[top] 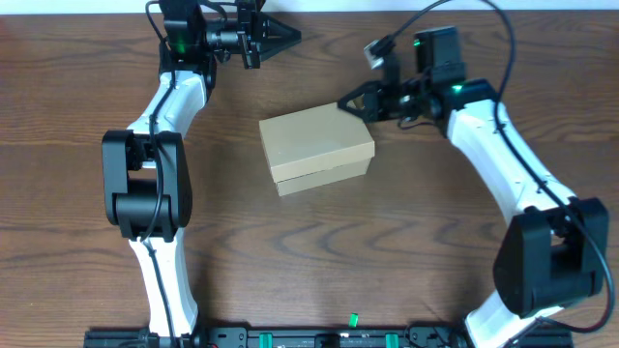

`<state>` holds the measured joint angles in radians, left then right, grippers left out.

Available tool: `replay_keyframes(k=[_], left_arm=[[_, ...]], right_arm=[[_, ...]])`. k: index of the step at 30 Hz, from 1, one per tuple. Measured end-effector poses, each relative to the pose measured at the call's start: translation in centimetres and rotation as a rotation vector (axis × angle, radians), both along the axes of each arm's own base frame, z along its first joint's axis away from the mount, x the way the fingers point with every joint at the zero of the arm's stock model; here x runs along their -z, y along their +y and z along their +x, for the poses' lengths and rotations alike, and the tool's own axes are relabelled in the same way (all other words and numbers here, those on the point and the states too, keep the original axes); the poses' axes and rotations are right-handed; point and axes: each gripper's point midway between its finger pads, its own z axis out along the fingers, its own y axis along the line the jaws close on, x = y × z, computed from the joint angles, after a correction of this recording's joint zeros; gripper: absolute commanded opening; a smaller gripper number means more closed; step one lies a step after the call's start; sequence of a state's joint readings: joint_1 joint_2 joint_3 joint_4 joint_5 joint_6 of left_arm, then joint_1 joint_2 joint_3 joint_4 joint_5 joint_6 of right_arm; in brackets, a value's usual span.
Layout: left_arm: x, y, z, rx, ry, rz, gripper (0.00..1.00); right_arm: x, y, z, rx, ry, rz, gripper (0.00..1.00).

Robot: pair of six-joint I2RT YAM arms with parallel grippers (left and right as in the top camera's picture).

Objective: Pack container
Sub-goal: 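Press the lid shut with the right gripper on top of the box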

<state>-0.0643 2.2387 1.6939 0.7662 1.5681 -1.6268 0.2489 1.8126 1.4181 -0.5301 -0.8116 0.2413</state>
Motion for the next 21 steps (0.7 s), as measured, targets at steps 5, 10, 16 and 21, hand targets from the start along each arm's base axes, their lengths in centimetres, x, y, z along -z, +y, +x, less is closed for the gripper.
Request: replay_keyframes(k=[5,10,16,21], left_arm=[[0.0,0.0,0.0,-0.001,0.0,0.0,0.05],[0.0,0.0,0.0,-0.001,0.0,0.0,0.05],[0.0,0.0,0.0,-0.001,-0.007,0.0,0.05],[0.0,0.0,0.2,-0.009,-0.025,-0.001,0.05]], right_arm=[[2.2,1.1,-2.3,-0.03,0.052,-0.12,0.01],[3.8,0.7,-3.6,-0.035,0.091,-0.216,0.01],[5.1,-0.4,-4.6,-0.028,0.126,-0.311,0.01],[6.1,-0.5,-5.7,-0.046,0.134,-0.404,0.01]])
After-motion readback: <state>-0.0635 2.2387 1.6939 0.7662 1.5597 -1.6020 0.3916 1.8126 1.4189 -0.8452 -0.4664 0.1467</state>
